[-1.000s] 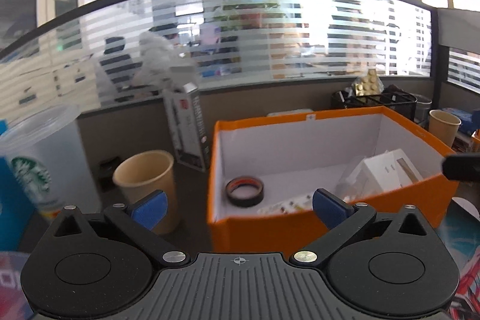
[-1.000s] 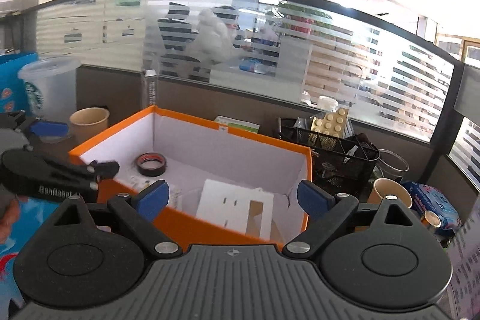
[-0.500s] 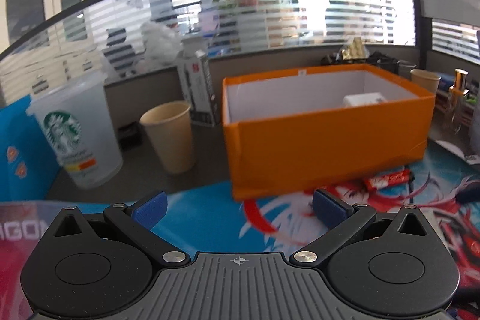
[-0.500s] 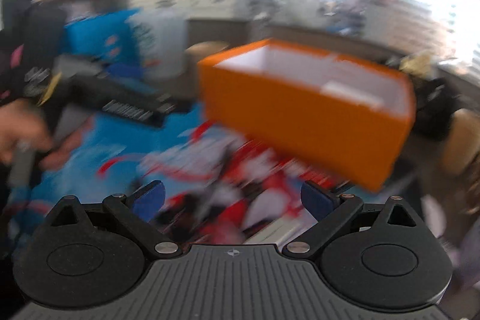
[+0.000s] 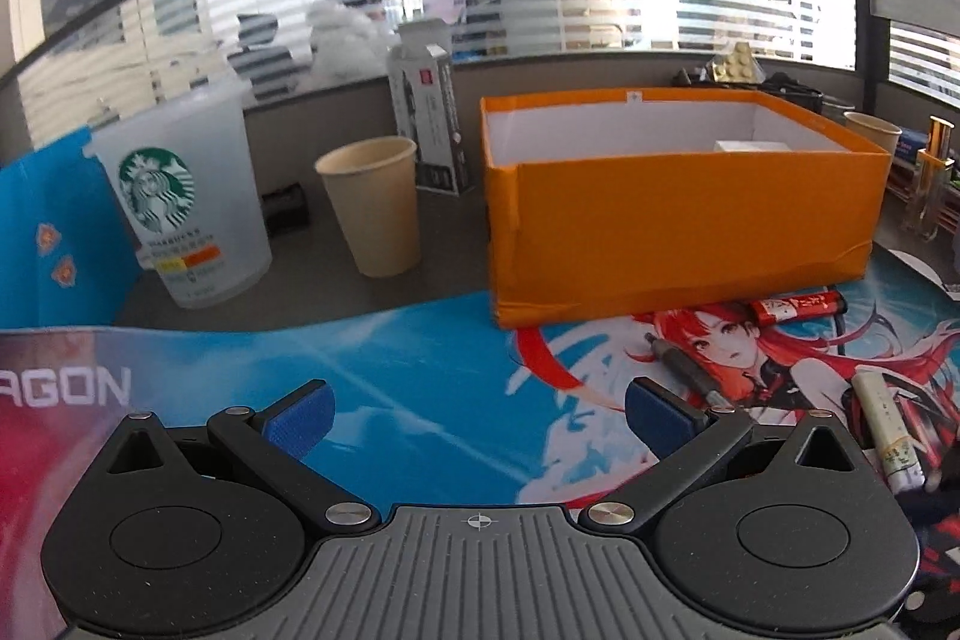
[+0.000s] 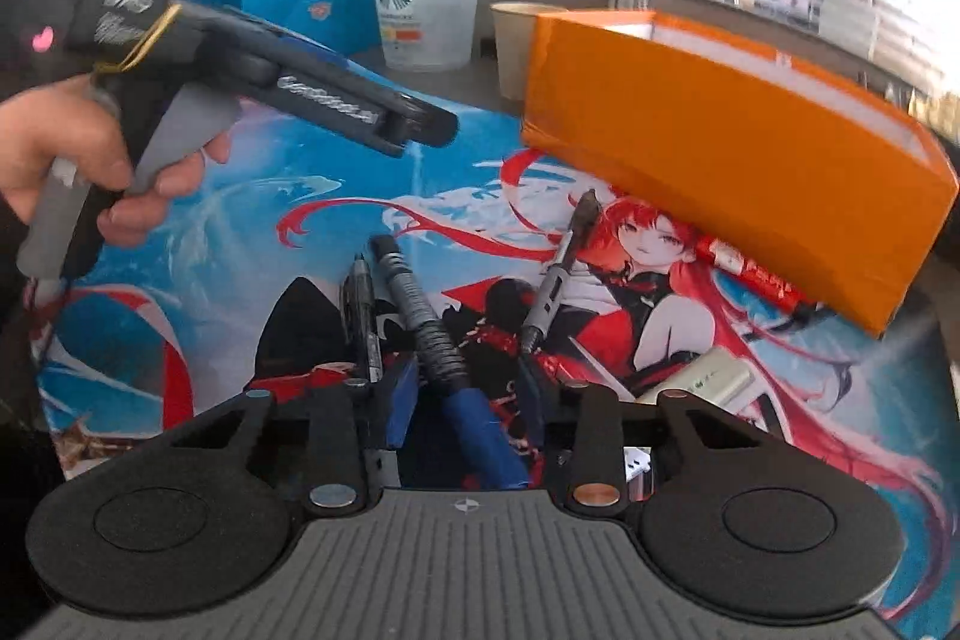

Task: Organize rigid objects
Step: 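Withdraw both open tools from the box back over the mat, then grasp a black marker with the right tool while the left tool grasps a black pen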

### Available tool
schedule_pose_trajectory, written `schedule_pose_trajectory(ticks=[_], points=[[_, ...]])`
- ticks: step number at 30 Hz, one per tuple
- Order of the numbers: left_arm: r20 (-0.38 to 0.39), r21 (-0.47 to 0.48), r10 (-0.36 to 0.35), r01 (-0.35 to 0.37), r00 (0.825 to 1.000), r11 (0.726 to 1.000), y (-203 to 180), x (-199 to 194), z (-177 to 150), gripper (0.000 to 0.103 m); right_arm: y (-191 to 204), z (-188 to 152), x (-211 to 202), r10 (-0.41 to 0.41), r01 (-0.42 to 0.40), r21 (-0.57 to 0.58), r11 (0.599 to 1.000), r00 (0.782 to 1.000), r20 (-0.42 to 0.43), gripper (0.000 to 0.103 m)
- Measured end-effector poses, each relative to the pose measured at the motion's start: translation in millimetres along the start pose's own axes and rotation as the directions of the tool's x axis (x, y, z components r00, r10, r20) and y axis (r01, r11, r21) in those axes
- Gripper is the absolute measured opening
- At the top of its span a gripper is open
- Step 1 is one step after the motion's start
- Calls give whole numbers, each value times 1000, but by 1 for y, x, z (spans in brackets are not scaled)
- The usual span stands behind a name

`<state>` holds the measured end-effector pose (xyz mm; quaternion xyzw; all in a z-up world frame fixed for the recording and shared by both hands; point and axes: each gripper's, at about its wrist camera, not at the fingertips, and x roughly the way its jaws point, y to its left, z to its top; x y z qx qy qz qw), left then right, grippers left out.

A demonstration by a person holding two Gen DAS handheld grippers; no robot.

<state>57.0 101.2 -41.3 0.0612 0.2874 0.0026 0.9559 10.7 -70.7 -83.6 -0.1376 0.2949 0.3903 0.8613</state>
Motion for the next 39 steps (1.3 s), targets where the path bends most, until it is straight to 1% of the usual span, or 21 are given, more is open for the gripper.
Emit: schedule_pose_trajectory(ticks=[1,3,5,7,10,12,14,16,18,20,21,22,23,25,27,28,29,30,31,34,39], points=[[-4,3,-12,12,1000,1000,-4,1,1,103,4,0,0,-14,14,2,1000,1000,5,20],[-6,15,-34,34,999,999,-14,3,4,103,13,-3,-4,-59,60,-36,998,998,14,14],[-17,35,-47,47,999,998,-27,7,8,103,24,-6,-7,-109,112,-90,990,994,31,14],[-40,62,-47,49,998,997,-42,15,12,103,29,-9,-11,-120,123,-117,985,992,30,14],[-71,108,-22,30,997,994,-64,26,13,103,29,-13,-19,-148,150,-132,980,989,28,14],[-98,121,25,-13,995,993,-75,35,10,103,25,-16,-24,-157,159,-115,981,987,29,14],[-98,99,35,-26,995,995,-81,39,8,103,19,-19,-28,-167,170,-94,981,985,30,14],[-146,70,38,-28,989,997,-84,48,6,103,16,-22,-32,-173,175,-82,981,984,37,14],[-117,58,23,-17,993,998,-85,48,3,103,15,-25,-36,-172,175,-76,982,984,49,14],[-89,44,-28,32,996,999,-81,50,-1,102,14,-26,-40,-165,169,-80,982,985,58,14],[-93,-2,-70,70,993,998,-74,52,-3,95,15,-26,-42,-162,167,-79,983,984,69,14],[-97,-65,-123,117,988,991,-65,52,-3,83,15,-26,-45,-158,164,-79,983,984,78,14],[-82,-49,-95,91,992,995,-64,50,-3,74,16,-26,-48,-156,162,-79,984,984,86,14],[-75,-45,-104,101,992,994,-62,45,-3,30,17,-25,-57,-157,166,-75,983,981,110,14],[-71,-14,-87,86,994,996,-64,42,-4,25,15,-25,-63,-153,162,-66,985,981,121,14],[-69,-16,-94,94,993,995,-64,40,-5,18,12,-25,-65,-135,142,-48,989,983,125,14],[-70,-31,-108,107,992,994,-63,39,-7,14,10,-24,-68,-126,131,-33,991,984,125,14],[-74,-50,-120,116,990,992,-61,37,-8,12,10,-25,-71,-136,141,-25,990,982,134,14],[-75,-62,-125,121,989,991,-59,35,-9,12,9,-24,-74,-152,158,-26,987,978,140,14],[-71,-87,-125,119,990,989,-52,30,-10,12,2,-23,-81,-156,159,-3,987,976,155,14],[-38,-93,-123,119,992,989,-44,20,-6,12,-6,-20,-88,-195,194,22,981,965,178,13]])
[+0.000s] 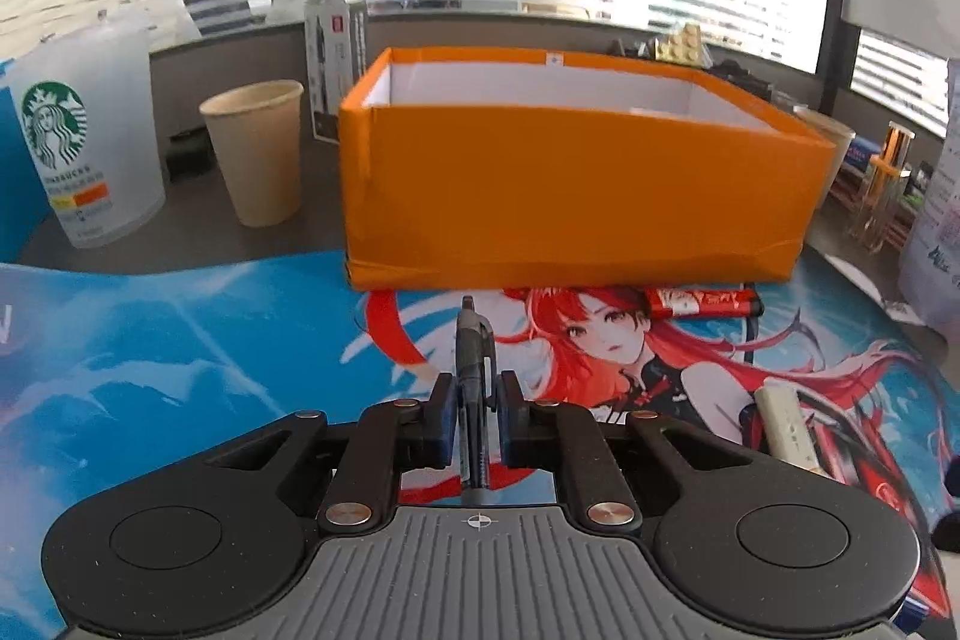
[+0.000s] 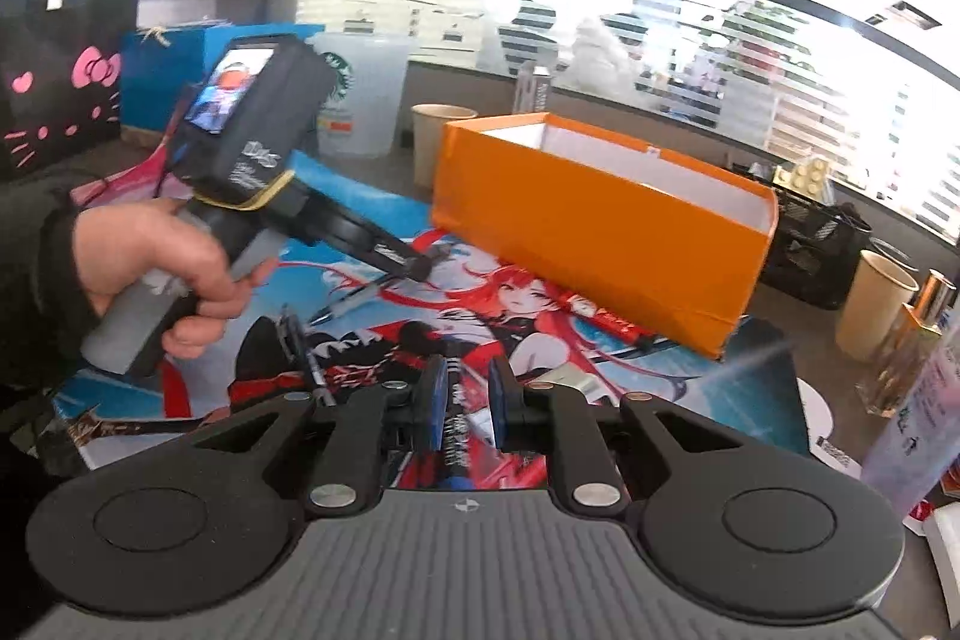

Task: Organize rigid objects
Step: 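Grasp a black marker with the right tool while the left tool grasps a black pen, then carry the marker and pen upright over the orange box with both tools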

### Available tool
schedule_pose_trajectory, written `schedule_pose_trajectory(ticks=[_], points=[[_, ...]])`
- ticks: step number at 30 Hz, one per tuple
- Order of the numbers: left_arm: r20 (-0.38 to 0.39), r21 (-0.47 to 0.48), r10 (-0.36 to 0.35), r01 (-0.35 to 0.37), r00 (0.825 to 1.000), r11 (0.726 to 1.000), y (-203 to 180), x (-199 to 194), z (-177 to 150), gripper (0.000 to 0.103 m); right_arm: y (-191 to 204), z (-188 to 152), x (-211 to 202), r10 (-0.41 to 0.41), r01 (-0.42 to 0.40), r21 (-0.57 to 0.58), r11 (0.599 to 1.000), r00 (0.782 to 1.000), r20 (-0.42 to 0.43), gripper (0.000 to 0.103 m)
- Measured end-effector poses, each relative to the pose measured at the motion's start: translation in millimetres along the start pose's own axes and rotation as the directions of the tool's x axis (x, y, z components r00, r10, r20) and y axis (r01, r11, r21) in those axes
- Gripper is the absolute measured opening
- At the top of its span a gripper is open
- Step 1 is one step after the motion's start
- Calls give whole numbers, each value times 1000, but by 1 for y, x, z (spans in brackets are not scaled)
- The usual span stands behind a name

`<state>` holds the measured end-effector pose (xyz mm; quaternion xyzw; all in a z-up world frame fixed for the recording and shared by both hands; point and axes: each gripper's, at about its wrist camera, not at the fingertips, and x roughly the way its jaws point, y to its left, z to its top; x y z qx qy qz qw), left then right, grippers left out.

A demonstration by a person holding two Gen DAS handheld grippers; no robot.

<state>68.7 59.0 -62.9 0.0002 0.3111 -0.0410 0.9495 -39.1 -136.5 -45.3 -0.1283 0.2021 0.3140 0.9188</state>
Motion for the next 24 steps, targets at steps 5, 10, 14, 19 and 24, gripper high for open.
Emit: schedule_pose_trajectory(ticks=[5,10,14,19,24], points=[[2,17,3,-3,1000,1000,-1,-3,-1,12,1,-5,13,48,-48,19,999,998,-36,13],[-14,1,-6,6,1000,1000,3,2,-5,12,-2,-8,49,87,-83,38,996,991,-99,20],[-14,2,-14,14,1000,1000,5,2,-5,12,-6,-10,73,137,-128,66,990,979,-150,21],[7,-8,-28,28,1000,1000,9,-3,-2,12,4,-6,74,95,-94,17,995,987,-129,12],[69,-6,-42,42,997,999,10,-21,5,12,-7,2,60,67,-64,60,996,996,-54,12]])
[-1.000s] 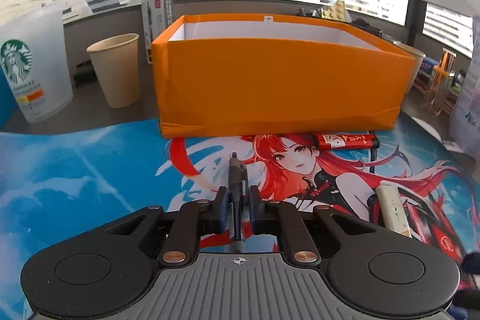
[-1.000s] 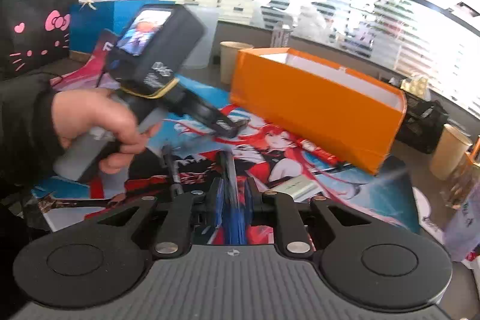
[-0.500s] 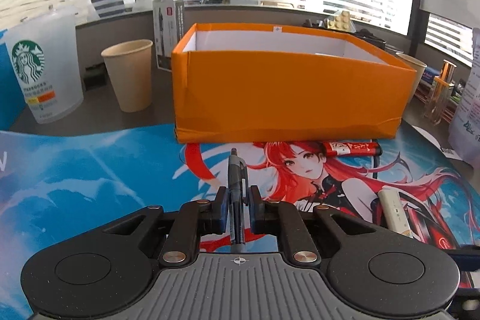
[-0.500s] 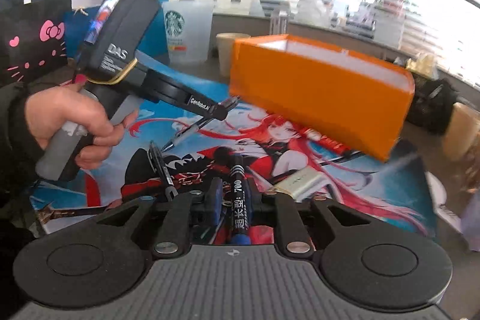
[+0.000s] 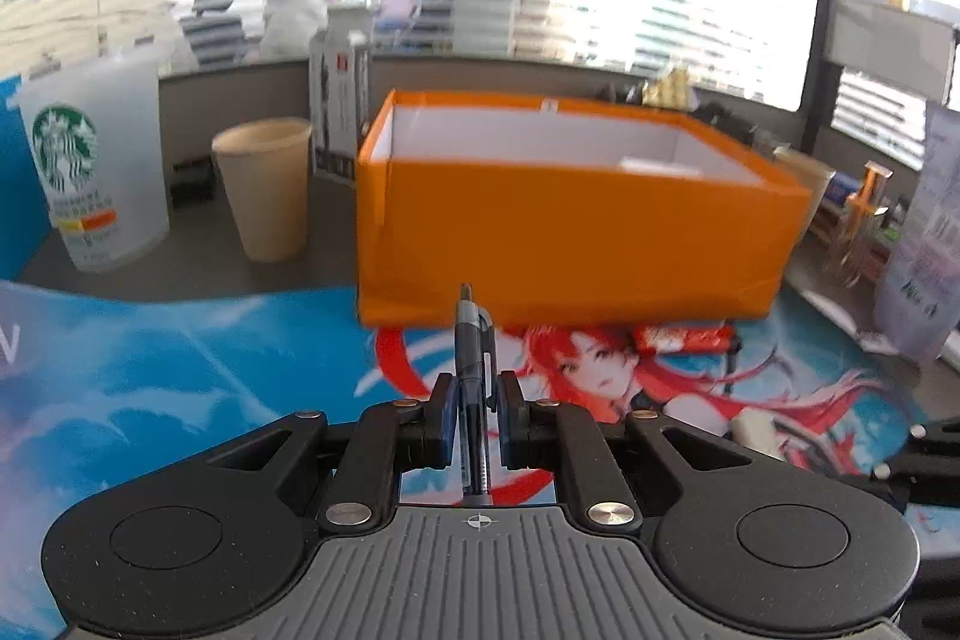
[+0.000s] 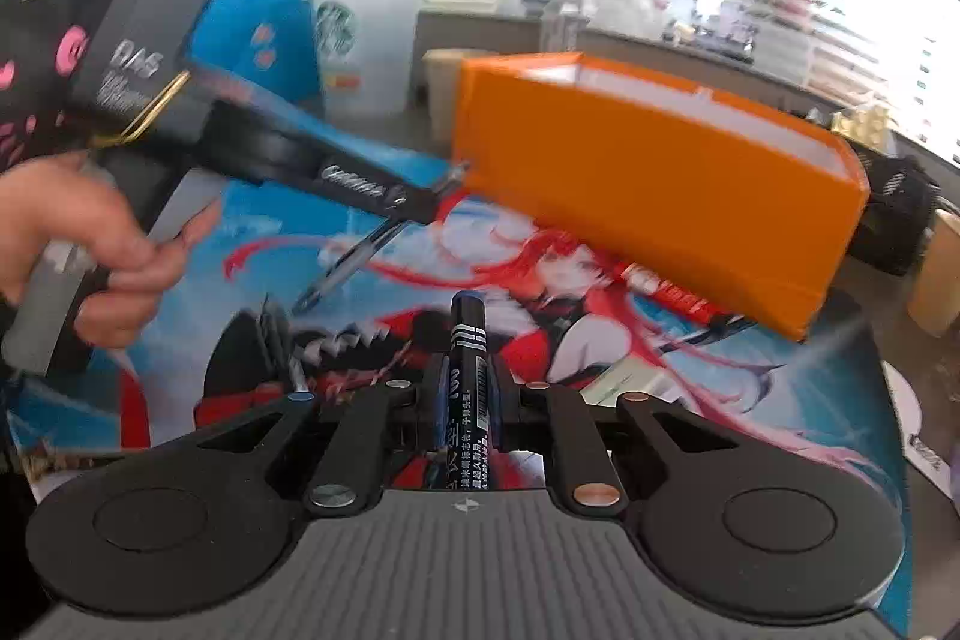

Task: Organize rigid objects
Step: 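Carry the marker and pen upright over the orange box with both tools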

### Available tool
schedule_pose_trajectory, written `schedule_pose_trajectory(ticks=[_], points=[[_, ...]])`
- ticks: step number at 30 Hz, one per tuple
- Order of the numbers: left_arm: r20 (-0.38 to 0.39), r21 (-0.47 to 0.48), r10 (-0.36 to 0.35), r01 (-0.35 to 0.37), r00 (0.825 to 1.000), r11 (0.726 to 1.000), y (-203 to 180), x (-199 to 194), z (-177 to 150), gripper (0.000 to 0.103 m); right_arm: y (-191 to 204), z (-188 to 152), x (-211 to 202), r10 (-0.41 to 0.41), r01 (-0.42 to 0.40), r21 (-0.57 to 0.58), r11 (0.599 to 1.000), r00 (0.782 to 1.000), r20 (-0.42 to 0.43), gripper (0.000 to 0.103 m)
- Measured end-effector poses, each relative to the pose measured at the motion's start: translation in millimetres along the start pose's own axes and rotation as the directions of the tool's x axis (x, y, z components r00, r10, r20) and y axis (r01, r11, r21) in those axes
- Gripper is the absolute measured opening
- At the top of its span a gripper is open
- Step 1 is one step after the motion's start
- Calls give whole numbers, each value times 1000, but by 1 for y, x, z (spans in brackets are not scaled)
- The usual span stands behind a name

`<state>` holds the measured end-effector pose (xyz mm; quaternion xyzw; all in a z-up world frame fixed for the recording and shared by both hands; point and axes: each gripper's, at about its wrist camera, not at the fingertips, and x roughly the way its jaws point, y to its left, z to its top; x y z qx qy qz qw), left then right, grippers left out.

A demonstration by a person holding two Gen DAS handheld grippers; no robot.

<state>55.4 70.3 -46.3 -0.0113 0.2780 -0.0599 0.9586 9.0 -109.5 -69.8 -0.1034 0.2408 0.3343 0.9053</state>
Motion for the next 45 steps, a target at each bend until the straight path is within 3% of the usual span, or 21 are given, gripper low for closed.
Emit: schedule_pose_trajectory(ticks=[12,25,45], points=[[124,18,-34,32,992,999,-9,-35,24,11,-21,25,-32,-50,42,63,997,990,132,12],[194,42,-50,43,980,998,-15,-55,41,11,-24,42,-36,-79,69,64,996,981,179,12],[275,72,-67,49,959,996,-20,-64,89,11,-43,96,-38,-116,109,43,993,956,268,12]])
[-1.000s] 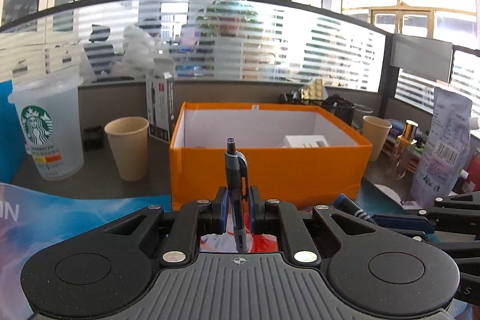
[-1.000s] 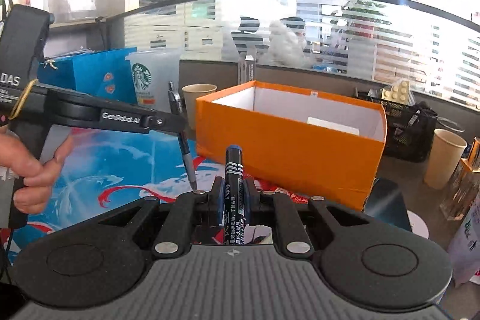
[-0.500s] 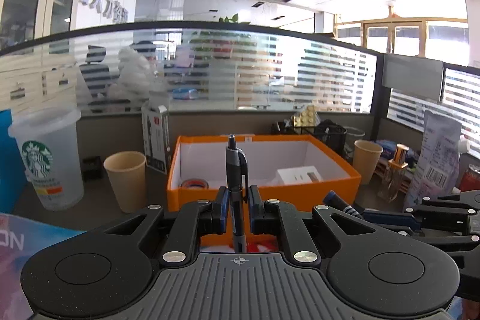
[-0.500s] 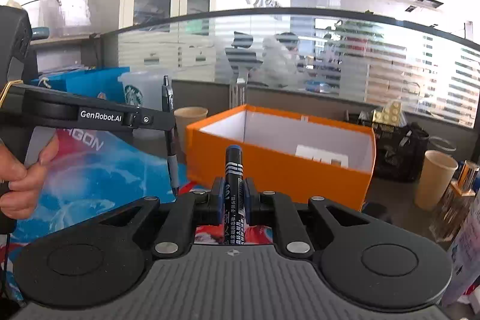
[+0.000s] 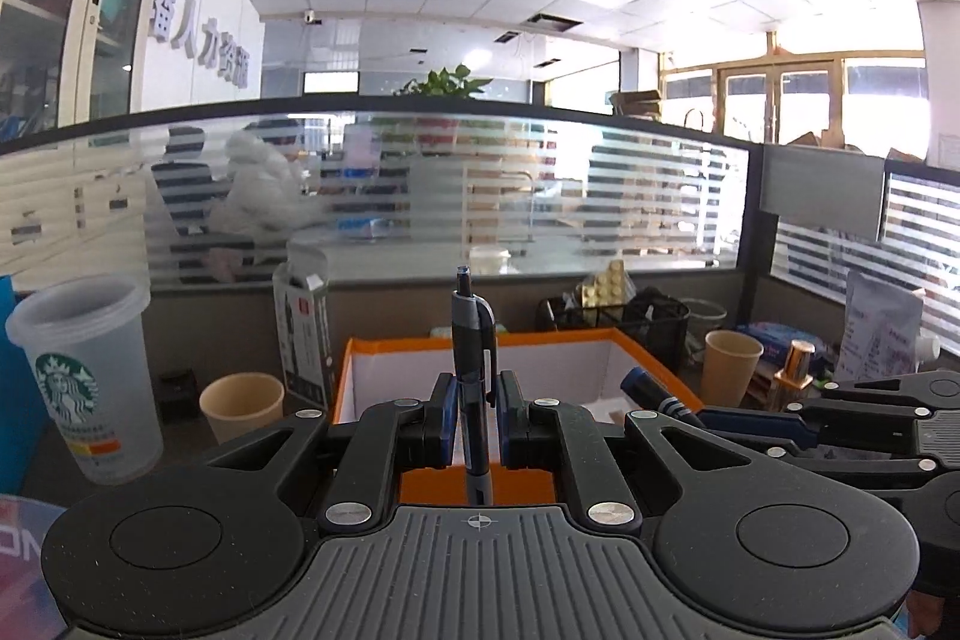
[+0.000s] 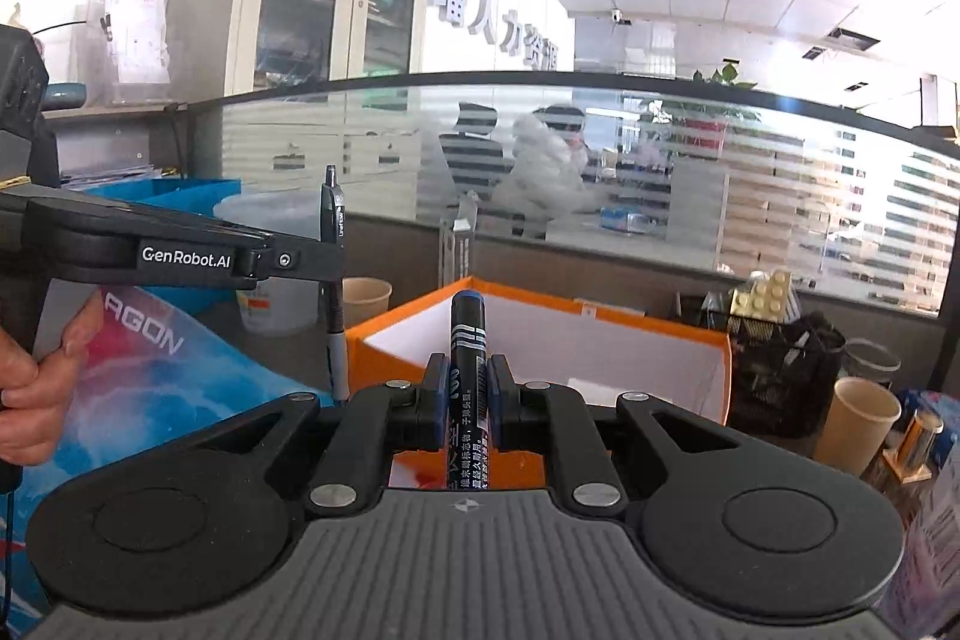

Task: Organize rigid objects
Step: 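Carry the marker and pen upright over the orange box with both tools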

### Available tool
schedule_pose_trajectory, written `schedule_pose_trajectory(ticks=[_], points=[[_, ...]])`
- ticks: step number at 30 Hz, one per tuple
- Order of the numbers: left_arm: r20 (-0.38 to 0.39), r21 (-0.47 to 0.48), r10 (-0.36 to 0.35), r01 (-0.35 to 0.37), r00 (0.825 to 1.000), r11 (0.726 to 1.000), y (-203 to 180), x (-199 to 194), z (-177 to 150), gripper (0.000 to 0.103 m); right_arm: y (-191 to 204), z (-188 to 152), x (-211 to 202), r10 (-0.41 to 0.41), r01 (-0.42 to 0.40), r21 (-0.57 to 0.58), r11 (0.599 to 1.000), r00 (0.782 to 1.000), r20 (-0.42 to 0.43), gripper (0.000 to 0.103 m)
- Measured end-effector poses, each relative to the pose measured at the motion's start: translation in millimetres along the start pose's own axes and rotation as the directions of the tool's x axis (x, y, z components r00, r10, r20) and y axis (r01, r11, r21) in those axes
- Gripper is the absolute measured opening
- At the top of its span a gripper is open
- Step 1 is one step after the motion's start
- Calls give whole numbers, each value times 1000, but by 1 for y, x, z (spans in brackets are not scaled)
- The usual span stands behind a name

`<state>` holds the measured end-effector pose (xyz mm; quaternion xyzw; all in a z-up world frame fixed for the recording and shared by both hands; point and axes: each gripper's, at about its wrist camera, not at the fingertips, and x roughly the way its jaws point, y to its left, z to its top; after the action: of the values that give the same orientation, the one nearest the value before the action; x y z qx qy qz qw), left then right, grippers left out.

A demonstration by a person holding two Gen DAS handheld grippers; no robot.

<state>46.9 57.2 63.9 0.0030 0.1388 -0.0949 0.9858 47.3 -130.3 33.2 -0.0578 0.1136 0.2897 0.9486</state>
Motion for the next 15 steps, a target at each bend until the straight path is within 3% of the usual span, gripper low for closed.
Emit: schedule_pose_trajectory(ticks=[15], points=[[52,-5,-11,12,999,1000,7,27,39,11,-22,35,34,-21,21,3,1000,999,39,12]])
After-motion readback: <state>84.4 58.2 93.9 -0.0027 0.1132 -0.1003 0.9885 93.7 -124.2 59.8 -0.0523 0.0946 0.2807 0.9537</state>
